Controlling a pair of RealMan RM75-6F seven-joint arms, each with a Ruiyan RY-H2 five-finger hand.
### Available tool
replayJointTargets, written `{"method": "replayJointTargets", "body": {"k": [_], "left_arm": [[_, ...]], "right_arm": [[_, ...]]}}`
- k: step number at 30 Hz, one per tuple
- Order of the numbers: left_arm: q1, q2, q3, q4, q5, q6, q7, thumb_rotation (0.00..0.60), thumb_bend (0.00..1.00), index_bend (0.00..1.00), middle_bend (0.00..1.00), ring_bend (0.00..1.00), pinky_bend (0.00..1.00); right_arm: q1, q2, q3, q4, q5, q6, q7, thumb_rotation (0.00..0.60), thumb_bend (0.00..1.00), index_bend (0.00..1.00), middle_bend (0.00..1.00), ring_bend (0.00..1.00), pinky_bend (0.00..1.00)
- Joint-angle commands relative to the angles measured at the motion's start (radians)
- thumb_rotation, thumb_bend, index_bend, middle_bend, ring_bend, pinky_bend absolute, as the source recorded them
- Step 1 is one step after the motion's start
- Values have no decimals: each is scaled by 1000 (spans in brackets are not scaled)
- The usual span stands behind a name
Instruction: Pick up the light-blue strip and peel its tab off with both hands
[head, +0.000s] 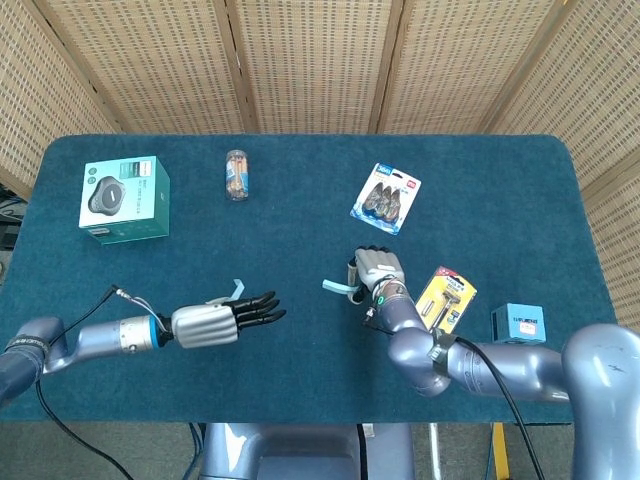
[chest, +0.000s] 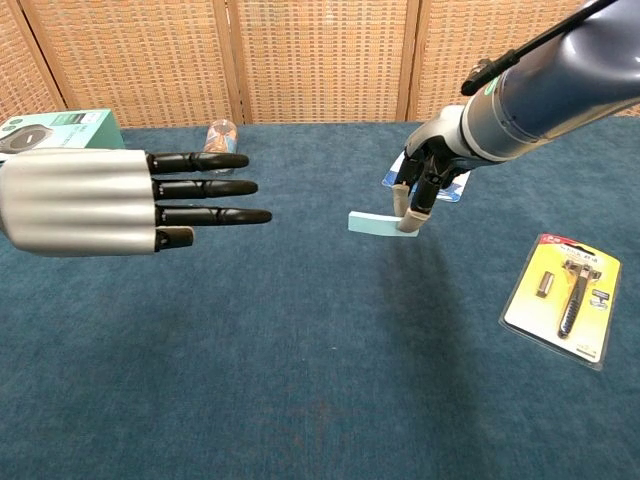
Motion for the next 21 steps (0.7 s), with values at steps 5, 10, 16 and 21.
{"method": "replayJointTargets", "body": {"k": [5,10,16,21], "left_arm": [[73,34,39,74,-41,29,-95,600,288,714,0,0,0],[114,56,48,86,-84,1,-143,600,37,252,0,0,0],[133,60,31,110,-107,53,-186,600,0,0,0,0,0],[154,70,-11,143,-158,123,-260,600,0,0,0,0,0]], "right_arm": [[-7,-18,-24,-6,-27,-1,-9,600,724,680,122,0,0],[-8,-50,-35,6,-49,-5,-8,600,724,681,122,0,0],[-14,-76,-35,23,-82,-9,7,600,662,662,121,0,0],[-51,-74,-19,13,-157,-30,70,600,0,133,12,0,0]]}}
